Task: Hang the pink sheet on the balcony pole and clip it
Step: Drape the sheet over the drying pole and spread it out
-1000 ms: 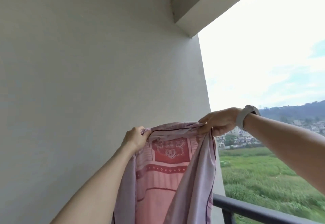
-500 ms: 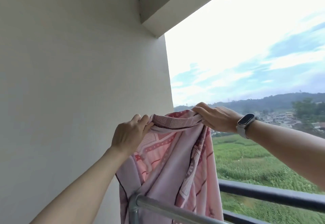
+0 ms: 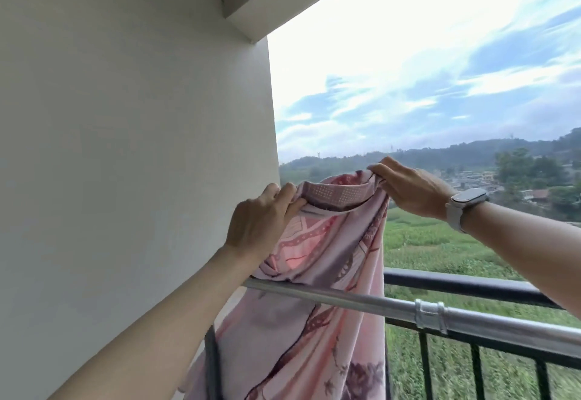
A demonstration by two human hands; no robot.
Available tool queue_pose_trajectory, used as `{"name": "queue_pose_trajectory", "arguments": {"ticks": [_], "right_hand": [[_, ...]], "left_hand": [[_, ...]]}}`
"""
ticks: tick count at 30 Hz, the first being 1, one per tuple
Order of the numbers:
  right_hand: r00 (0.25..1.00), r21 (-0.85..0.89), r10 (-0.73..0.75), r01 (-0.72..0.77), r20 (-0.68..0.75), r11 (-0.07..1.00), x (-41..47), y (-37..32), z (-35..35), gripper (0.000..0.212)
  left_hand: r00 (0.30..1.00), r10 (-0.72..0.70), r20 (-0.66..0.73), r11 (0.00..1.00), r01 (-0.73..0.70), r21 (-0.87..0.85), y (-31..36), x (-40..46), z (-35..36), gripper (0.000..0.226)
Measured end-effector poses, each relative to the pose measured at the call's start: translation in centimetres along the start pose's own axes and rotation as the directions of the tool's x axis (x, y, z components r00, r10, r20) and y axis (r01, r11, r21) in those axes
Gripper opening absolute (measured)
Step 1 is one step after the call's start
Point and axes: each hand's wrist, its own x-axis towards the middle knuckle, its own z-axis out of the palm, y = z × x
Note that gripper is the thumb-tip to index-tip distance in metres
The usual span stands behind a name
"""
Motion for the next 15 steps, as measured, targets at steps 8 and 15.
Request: {"name": "queue_pose_trajectory", "arguments": {"ticks": [8,15], "right_hand": [[0.984,-0.038,-0.098,0.105,0.149,0.994,-13.4,2.1,-10.1,0.035],[0.972,0.090,-0.131,0.115,0.198,0.989,-22.1,0.4,-17.4,0.026]], "left_hand": [[0.999,-0.039,-0.003,0.996,0.039,-0.086,14.8,-1.8,-3.5,0.029],[0.976,-0.174,0.128,0.949,0.201,-0.244,26.1,-5.9,-5.6,0.037]]}}
